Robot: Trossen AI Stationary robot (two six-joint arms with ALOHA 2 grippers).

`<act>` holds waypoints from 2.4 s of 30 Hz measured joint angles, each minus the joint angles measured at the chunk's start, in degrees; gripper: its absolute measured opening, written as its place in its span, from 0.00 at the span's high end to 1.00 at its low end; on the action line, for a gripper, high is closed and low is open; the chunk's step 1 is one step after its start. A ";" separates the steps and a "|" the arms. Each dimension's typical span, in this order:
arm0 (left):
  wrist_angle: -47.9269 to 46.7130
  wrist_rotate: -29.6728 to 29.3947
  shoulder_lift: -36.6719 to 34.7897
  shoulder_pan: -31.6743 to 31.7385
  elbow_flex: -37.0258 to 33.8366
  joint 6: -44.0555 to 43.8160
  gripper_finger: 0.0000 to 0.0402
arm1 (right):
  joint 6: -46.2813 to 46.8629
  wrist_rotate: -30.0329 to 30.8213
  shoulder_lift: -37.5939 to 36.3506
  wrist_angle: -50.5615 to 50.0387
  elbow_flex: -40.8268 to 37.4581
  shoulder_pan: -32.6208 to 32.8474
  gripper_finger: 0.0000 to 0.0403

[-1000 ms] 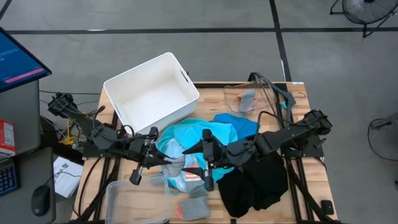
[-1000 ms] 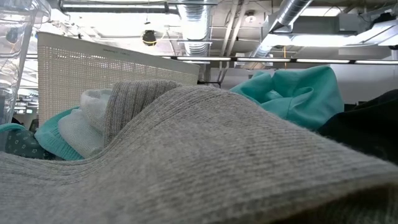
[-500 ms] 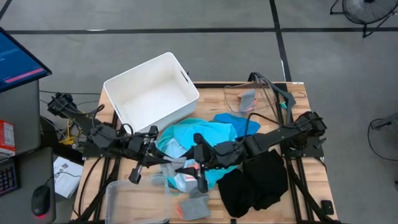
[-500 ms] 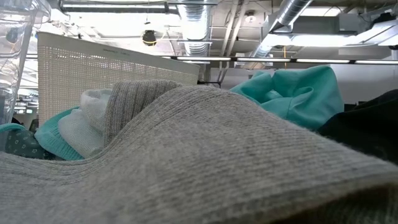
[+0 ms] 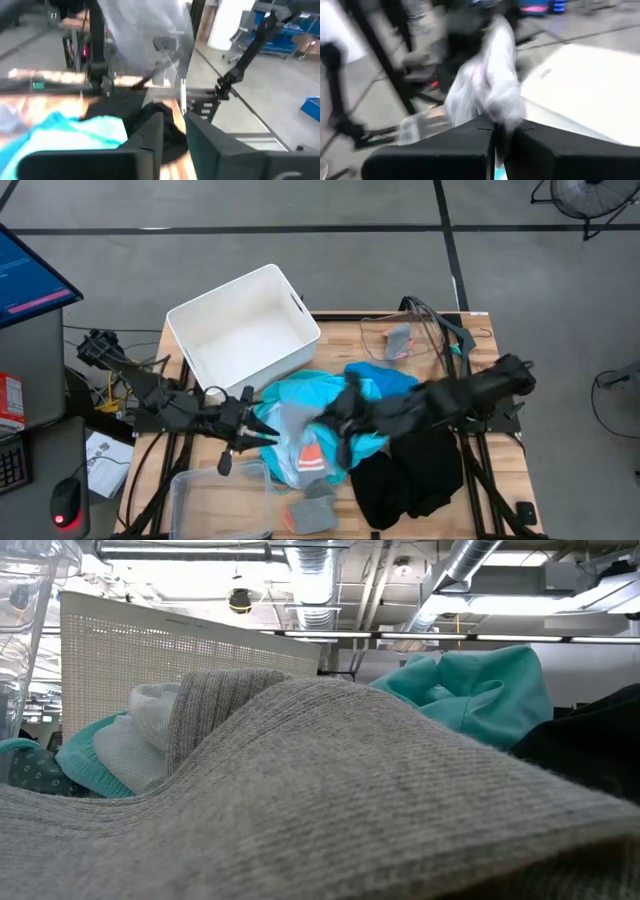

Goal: Pick & Place Cloths
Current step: Put the gray patterned sock into the top transparent bin, then put the gray and pink sock into the top transparent bin

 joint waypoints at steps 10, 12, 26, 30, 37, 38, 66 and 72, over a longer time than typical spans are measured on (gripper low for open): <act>-2.78 -1.99 1.96 -3.77 -0.01 -14.77 0.63 | 15.58 14.97 -8.34 -37.38 6.03 -9.12 1.00; 0.87 0.46 2.83 -5.16 -0.04 -16.13 0.65 | 19.18 15.23 -9.37 -44.13 6.03 -12.74 1.00; 44.88 7.04 4.42 -11.71 -0.02 2.50 0.71 | 12.63 1.69 -11.14 -54.58 -4.11 -36.85 1.00; 50.03 7.00 3.13 -11.73 0.00 5.07 0.68 | 9.70 -0.08 -11.25 -52.25 -9.27 -41.97 1.00; 51.90 7.03 2.20 -11.72 0.08 5.27 0.63 | 0.35 -8.99 -11.54 -43.77 -20.44 -51.05 1.00; 52.13 7.03 2.01 -11.49 0.62 5.17 0.63 | -0.24 -9.93 -11.54 -43.30 -21.55 -51.91 1.00; 47.06 5.24 -5.03 -12.65 3.15 7.99 0.61 | -1.92 -18.02 -10.73 -33.09 -33.97 -59.54 0.75; 41.13 4.68 -5.91 -11.59 3.18 8.20 0.61 | -2.42 -20.55 -10.70 -32.28 -32.92 -60.06 0.45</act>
